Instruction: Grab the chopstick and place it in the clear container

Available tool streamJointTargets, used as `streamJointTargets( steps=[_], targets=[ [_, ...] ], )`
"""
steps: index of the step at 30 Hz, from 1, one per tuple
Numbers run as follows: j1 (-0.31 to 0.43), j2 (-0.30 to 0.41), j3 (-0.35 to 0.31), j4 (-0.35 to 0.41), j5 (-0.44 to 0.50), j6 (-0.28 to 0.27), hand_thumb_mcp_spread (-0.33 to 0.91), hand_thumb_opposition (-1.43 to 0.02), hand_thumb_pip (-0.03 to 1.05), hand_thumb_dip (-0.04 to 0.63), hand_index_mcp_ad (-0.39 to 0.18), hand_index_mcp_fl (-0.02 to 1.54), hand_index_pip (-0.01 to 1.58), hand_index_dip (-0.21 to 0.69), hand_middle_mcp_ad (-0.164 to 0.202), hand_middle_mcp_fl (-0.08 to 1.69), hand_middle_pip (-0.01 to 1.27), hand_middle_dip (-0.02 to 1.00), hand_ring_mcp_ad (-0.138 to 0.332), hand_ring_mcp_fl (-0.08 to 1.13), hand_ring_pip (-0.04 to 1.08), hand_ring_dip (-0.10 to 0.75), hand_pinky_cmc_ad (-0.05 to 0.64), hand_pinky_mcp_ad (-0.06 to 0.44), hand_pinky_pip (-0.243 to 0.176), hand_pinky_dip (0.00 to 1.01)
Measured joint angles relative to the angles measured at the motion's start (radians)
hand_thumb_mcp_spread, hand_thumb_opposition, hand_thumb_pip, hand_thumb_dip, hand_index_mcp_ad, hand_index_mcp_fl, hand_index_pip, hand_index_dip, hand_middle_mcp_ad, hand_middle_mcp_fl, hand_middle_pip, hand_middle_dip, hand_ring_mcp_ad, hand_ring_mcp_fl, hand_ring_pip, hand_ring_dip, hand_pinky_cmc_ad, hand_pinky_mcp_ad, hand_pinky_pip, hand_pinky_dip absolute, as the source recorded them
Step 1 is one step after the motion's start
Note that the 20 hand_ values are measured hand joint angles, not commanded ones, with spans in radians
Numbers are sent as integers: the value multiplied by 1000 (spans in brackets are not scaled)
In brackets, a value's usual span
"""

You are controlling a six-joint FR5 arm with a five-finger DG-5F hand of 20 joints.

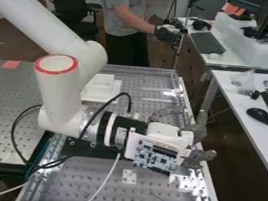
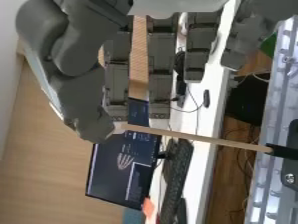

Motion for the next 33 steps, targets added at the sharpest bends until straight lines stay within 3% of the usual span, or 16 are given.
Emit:
streamJointTargets(
  steps=[11, 13, 16, 20, 27, 33],
  targets=[
    [-1, -6, 14, -31, 7, -116, 438, -834, 658, 309, -239, 538, 613, 173, 63, 780, 119, 641, 148, 223, 113, 291, 375, 278, -105, 152],
    [-4, -8, 19, -37, 8, -132, 468, -834, 600, 305, -239, 538, 578, 173, 63, 791, 124, 656, 152, 225, 113, 297, 379, 278, -108, 152],
    [-7, -11, 28, -47, 9, -157, 490, -834, 597, 305, -239, 545, 559, 175, 63, 791, 124, 670, 147, 227, 112, 330, 379, 278, -105, 152],
    [-8, -13, 34, -55, 17, -179, 531, -850, 548, 305, -239, 506, 532, 237, 63, 791, 124, 702, 115, 227, 105, 332, 379, 281, -94, 155],
    [-2, -11, 28, -52, 25, -217, 557, -852, 517, 305, -239, 487, 565, 251, 63, 789, 124, 721, 117, 225, 108, 346, 363, 281, -94, 155],
    [13, -4, 13, -41, 35, -218, 564, -852, 506, 309, -239, 565, 656, 251, 63, 780, 126, 721, 117, 225, 115, 374, 363, 278, -93, 155]
  ],
)
